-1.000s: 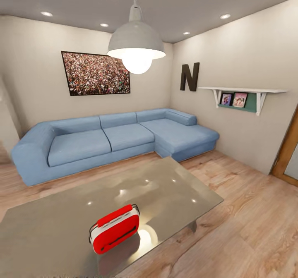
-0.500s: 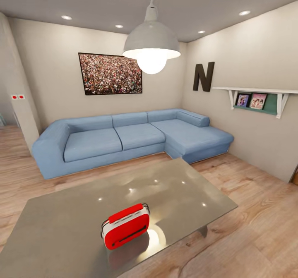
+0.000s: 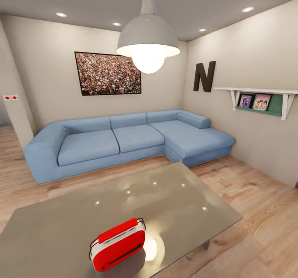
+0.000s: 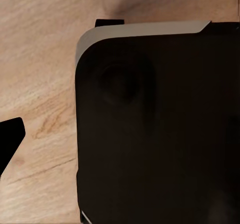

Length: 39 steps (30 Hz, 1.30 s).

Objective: Turn on the radio receiver that's on the table in the living room.

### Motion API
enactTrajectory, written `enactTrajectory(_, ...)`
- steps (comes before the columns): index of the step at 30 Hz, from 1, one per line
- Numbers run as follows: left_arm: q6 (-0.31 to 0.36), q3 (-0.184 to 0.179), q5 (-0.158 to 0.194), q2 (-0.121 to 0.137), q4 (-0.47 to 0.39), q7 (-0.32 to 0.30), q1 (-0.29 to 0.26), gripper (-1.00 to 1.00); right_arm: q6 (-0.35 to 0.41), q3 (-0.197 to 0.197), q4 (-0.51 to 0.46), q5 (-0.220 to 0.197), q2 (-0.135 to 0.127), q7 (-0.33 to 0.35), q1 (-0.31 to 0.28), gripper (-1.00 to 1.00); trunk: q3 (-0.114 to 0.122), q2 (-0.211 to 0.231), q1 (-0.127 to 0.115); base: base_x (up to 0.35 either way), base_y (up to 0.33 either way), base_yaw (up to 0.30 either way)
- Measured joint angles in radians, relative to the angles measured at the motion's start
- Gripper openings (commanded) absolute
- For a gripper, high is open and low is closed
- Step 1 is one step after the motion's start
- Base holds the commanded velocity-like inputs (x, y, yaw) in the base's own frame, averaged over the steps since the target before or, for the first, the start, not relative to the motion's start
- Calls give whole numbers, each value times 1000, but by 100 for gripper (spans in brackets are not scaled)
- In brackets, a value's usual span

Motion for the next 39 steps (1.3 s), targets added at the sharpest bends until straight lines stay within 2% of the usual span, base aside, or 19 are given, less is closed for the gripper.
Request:
enactTrajectory(10, 0, 0, 0, 0, 0, 0, 0, 100, -1, 0, 0, 0, 1, 0, 0, 100, 0, 0, 0, 157, -41, 50)
enactTrajectory(39, 0, 0, 0, -1, 0, 0, 0, 100, -1, 2, 0, 0, 1, 0, 0, 100, 0, 0, 0, 2, 0, 266)
